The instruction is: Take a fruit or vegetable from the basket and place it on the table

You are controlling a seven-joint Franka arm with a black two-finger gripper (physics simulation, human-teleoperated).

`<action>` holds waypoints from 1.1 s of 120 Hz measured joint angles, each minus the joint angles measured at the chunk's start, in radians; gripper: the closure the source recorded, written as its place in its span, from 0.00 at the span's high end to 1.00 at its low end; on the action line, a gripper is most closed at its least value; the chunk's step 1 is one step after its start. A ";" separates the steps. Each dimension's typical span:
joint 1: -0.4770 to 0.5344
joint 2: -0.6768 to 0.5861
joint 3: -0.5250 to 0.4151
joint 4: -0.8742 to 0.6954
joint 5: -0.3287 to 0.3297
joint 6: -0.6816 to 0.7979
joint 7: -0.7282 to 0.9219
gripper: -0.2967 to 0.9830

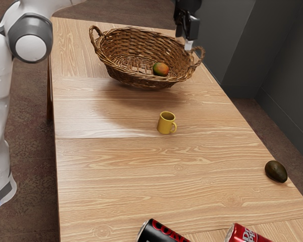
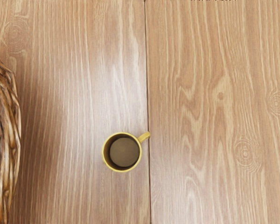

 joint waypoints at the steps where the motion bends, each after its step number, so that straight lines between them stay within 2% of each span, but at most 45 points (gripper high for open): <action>1: 0.000 0.006 0.010 0.000 0.003 0.007 0.010 0.77; 10: 0.013 0.075 0.098 -0.003 0.019 0.070 0.106 0.77; 18: 0.017 0.128 0.134 -0.009 0.026 0.124 0.191 0.77; 30: 0.034 0.197 0.146 0.010 0.015 0.181 0.307 0.77; 39: 0.149 0.260 0.138 0.036 -0.030 0.218 0.389 0.77; 48: 0.190 0.296 0.120 0.042 -0.058 0.258 0.467 0.77; 62: 0.230 0.296 0.118 0.030 -0.091 0.278 0.571 0.77; 77: 0.241 0.222 0.148 -0.093 -0.106 0.281 0.661 0.77; 98: 0.242 0.205 0.153 -0.212 -0.108 0.320 0.761 0.77; 112: 0.246 0.218 0.185 -0.228 -0.105 0.355 0.814 0.77; 132: 0.267 0.271 0.166 -0.199 -0.104 0.385 0.875 0.77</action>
